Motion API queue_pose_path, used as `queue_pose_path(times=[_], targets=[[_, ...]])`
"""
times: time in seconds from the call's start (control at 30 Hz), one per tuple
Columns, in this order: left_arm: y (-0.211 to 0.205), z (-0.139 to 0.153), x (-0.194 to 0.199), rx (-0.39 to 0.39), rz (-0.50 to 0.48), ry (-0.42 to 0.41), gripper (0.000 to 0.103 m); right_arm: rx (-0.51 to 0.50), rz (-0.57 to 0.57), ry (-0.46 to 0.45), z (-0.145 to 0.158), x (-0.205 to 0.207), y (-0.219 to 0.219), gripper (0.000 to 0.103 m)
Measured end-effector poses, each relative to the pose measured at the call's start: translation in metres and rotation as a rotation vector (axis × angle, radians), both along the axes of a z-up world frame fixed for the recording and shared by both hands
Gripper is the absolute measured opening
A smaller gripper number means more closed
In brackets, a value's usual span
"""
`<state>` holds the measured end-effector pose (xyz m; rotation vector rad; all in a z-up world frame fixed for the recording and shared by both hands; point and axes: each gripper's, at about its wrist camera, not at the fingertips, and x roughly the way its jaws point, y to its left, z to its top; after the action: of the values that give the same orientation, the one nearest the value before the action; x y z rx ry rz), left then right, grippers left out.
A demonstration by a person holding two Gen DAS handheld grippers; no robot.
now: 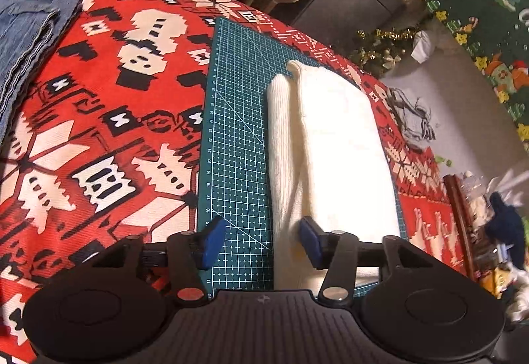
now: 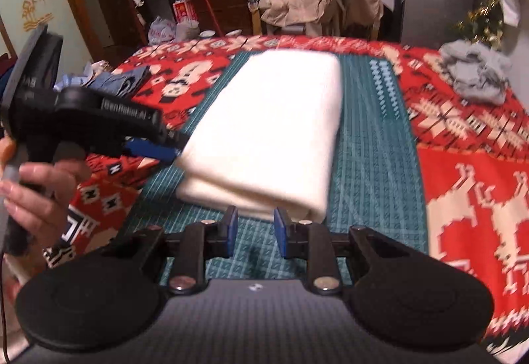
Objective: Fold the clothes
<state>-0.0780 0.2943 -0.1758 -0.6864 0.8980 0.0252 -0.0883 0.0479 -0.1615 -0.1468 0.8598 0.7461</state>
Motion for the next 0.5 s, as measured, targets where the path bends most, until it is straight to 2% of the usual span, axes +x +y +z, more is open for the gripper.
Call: queue_pose_path(times=[0.13,0.27,0.33,0.5], targets=[[0.011,-0.003,-0.006,-0.120,0.024,-0.008,0.053,0.017,0.013,0.038,-0.007,-0.003,0.002,0.026],[0.017,-0.002,-0.013,-0.151,0.047,-0.023,0.053,0.031,0.016,0.060,-0.010,-0.003,0.000,0.026],[0.021,-0.003,-0.019,-0.193,0.057,-0.043,0.054,0.038,0.016,0.069,-0.010,-0.001,0.001,0.026],[0.021,-0.001,-0.019,-0.266,0.013,-0.098,0.054,0.035,0.022,0.083,-0.014,0.003,0.014,0.026]])
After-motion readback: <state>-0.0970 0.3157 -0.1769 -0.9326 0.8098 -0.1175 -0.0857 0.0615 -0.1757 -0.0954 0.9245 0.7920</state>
